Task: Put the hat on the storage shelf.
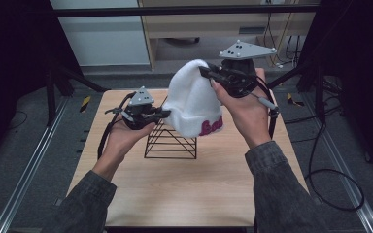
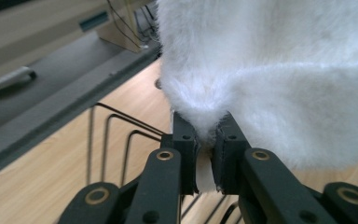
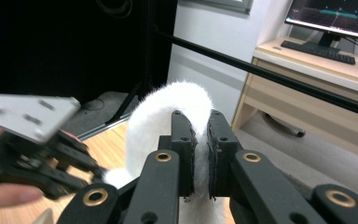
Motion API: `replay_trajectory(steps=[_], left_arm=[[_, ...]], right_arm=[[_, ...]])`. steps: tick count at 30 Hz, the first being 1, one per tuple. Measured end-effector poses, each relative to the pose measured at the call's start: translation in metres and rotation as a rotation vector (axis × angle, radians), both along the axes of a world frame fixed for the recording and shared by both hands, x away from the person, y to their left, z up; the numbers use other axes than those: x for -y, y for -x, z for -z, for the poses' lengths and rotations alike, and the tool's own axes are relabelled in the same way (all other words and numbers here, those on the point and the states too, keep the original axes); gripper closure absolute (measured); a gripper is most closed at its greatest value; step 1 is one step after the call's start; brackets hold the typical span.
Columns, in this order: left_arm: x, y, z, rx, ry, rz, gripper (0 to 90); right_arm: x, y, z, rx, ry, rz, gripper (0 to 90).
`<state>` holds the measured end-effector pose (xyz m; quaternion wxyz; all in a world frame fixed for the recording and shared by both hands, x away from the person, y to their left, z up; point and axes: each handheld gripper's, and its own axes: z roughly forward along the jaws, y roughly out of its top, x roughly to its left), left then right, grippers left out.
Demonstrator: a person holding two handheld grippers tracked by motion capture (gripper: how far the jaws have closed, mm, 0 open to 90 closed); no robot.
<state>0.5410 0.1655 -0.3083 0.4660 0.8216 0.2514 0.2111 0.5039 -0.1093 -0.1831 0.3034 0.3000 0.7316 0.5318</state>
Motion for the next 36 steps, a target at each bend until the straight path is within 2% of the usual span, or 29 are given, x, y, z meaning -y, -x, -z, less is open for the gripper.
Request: replay_trajectory(steps=[3,5,9,20,28,36], left_arm=[[-0.010,0.003,-0.006,-0.003,0.051,-0.004,82.8],[-0.014,0.006,-0.009,0.008,0.057,-0.011,83.1],[-0.022,0.011,-0.015,0.035,0.052,-0.035,83.9],[-0.042,0.011,-0.016,0.030,0.053,-0.081,84.5],[-0.056,-0.001,-0.005,0.014,0.032,-0.122,84.6],[-0.060,-0.026,0.010,-0.010,0.027,-0.164,84.8]], right_arm=[[0.002,-0.003,0.001,-0.007,-0.003,0.016,83.6],[0.004,-0.006,0.001,-0.010,0.003,0.032,83.6],[0.004,-0.012,0.003,-0.022,0.003,0.048,83.6],[-0.013,-0.036,0.016,-0.056,0.023,0.053,83.5],[-0.026,-0.054,0.028,-0.081,0.044,0.043,83.5],[-0.034,-0.078,0.040,-0.105,0.051,0.032,83.7]])
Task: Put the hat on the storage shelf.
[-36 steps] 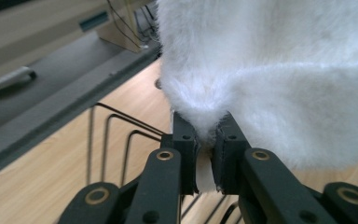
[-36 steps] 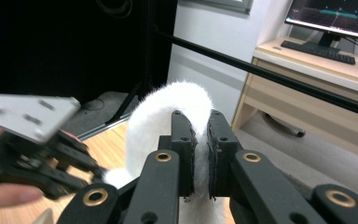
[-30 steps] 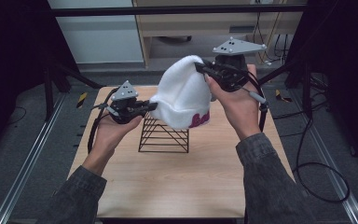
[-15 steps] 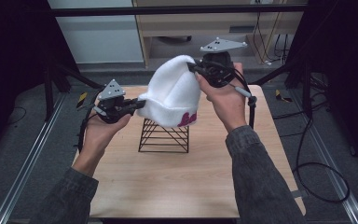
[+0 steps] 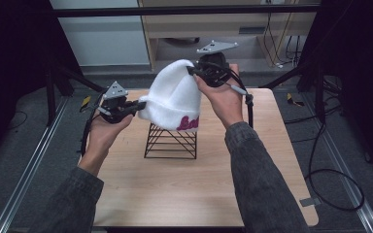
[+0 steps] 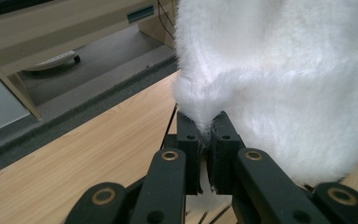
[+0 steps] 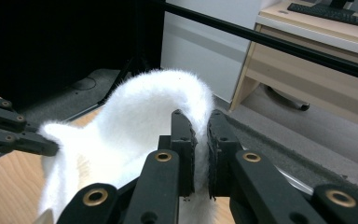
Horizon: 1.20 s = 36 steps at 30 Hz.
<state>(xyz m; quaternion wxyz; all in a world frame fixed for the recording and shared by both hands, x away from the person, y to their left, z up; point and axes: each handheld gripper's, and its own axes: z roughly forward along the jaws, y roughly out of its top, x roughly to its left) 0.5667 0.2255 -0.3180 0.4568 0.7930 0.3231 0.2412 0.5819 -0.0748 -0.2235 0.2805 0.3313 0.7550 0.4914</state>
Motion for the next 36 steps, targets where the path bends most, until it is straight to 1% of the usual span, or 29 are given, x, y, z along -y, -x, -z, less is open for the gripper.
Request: replay_trajectory(steps=[1,2,4,5,8,11,14,15,19,22,28,29,30,31,36], left_arm=[[0.000,0.000,0.000,0.000,0.000,0.000,84.8],[-0.001,-0.004,0.002,-0.007,0.005,-0.008,84.8],[-0.001,-0.009,0.005,-0.008,0.007,-0.017,84.8],[-0.001,-0.010,0.006,-0.004,0.002,-0.020,84.8],[-0.002,-0.012,0.009,-0.012,0.010,-0.026,84.9],[-0.006,-0.010,0.012,-0.022,0.015,-0.028,84.9],[-0.008,-0.005,0.013,-0.014,0.017,-0.024,84.9],[-0.009,-0.003,0.012,-0.011,0.012,-0.021,84.9],[-0.012,0.001,0.017,-0.015,0.001,-0.017,85.0],[-0.013,0.001,0.024,-0.025,-0.010,-0.016,85.0],[-0.015,0.006,0.037,-0.038,-0.009,-0.005,85.0],[-0.015,0.007,0.040,-0.041,-0.009,-0.004,85.0],[-0.016,0.008,0.046,-0.054,-0.010,-0.001,85.0],[-0.016,0.008,0.046,-0.054,-0.010,-0.001,85.0],[-0.019,0.010,0.060,-0.077,-0.009,-0.004,85.0]], right_arm=[[0.000,0.000,0.000,0.000,0.000,0.000,83.7],[-0.002,-0.004,0.001,-0.002,-0.002,0.001,83.7],[-0.004,-0.006,0.002,-0.003,-0.007,-0.001,83.7],[-0.004,-0.006,0.002,-0.003,-0.007,-0.001,83.7],[-0.007,-0.005,0.001,-0.003,-0.005,-0.005,83.7],[-0.013,0.002,0.000,0.008,0.015,-0.025,83.7],[-0.016,0.010,0.000,0.019,0.028,-0.040,83.7],[-0.016,0.012,0.000,0.021,0.026,-0.045,83.7],[-0.017,0.019,0.002,0.009,0.028,-0.060,83.7],[-0.018,0.023,0.008,-0.003,0.042,-0.069,83.6],[-0.018,0.026,0.018,-0.026,0.058,-0.085,83.6],[-0.019,0.028,0.022,-0.032,0.071,-0.091,83.6],[-0.019,0.029,0.024,-0.036,0.080,-0.092,83.6],[-0.020,0.030,0.027,-0.042,0.085,-0.094,83.6],[-0.021,0.030,0.038,-0.063,0.091,-0.095,83.5]])
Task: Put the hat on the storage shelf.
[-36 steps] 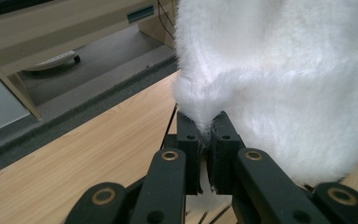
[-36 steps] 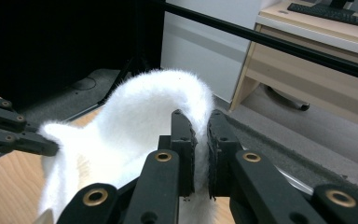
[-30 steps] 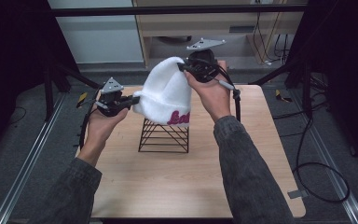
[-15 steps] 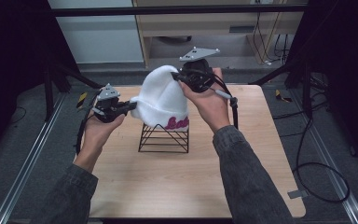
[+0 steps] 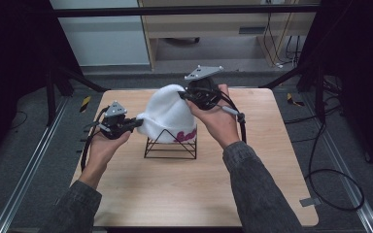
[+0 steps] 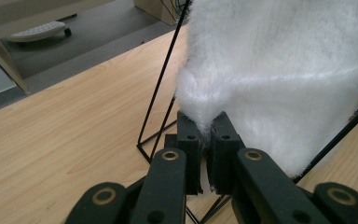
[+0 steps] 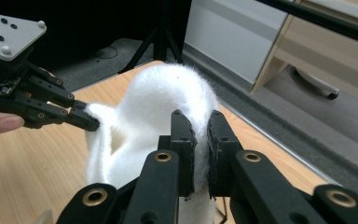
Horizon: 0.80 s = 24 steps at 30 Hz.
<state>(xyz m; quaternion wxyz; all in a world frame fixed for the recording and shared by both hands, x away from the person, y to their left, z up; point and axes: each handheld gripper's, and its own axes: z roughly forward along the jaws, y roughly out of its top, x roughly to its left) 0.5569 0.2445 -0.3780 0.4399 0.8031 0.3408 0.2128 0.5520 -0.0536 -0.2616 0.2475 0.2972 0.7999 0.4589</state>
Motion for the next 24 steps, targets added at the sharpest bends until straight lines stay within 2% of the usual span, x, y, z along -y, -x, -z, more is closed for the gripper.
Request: replay_trajectory(steps=[7,11,24], left_arm=[[-0.005,0.003,0.009,-0.014,0.010,0.001,85.0],[-0.006,0.004,0.015,-0.018,-0.012,0.009,85.0],[-0.008,0.011,0.041,-0.063,-0.018,0.028,85.0]], right_arm=[[-0.006,0.002,0.009,-0.020,0.010,-0.025,83.5],[-0.008,0.003,0.011,-0.030,0.014,-0.038,83.2],[-0.012,0.011,0.032,-0.085,0.026,-0.090,82.8]])
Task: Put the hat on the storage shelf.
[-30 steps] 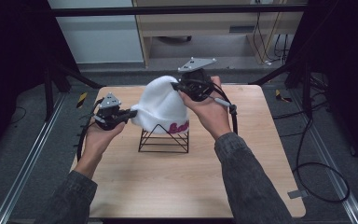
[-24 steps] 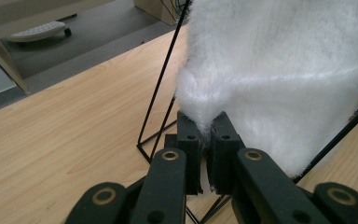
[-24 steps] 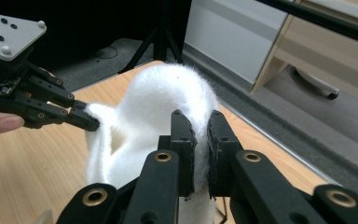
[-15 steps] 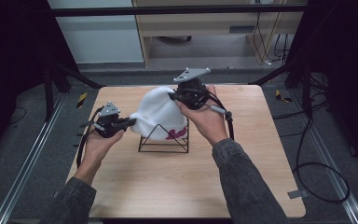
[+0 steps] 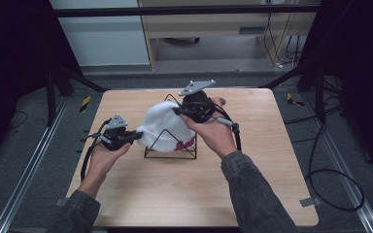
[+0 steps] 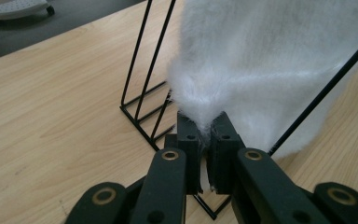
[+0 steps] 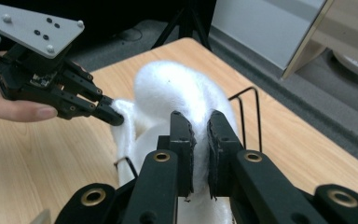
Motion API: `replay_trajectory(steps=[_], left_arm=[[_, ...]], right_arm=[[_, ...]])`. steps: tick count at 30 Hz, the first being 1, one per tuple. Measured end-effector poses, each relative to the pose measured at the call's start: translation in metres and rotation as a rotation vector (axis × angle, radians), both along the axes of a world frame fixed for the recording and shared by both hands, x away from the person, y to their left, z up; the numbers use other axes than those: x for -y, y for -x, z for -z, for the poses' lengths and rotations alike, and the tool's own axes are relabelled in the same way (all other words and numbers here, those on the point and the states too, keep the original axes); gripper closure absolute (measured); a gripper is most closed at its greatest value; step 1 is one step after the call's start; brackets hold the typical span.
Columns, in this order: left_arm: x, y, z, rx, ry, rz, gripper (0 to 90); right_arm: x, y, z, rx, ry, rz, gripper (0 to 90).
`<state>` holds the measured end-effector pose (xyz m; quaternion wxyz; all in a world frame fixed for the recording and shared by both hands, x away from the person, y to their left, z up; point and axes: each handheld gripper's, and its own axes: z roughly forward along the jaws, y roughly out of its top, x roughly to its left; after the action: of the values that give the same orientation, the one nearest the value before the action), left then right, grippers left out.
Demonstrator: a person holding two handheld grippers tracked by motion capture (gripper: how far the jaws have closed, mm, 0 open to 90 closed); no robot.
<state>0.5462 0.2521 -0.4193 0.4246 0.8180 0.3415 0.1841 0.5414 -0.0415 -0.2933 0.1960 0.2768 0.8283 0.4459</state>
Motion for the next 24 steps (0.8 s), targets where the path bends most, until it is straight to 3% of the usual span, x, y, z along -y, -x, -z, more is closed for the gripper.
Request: replay_trajectory(steps=[10,24], left_arm=[[-0.001,0.003,0.017,-0.039,-0.001,0.008,84.9],[0.000,0.006,0.029,-0.044,-0.035,0.007,84.8]], right_arm=[[-0.002,0.001,0.017,-0.038,0.010,-0.002,82.6],[0.000,0.006,0.032,-0.071,-0.002,-0.003,81.5]])
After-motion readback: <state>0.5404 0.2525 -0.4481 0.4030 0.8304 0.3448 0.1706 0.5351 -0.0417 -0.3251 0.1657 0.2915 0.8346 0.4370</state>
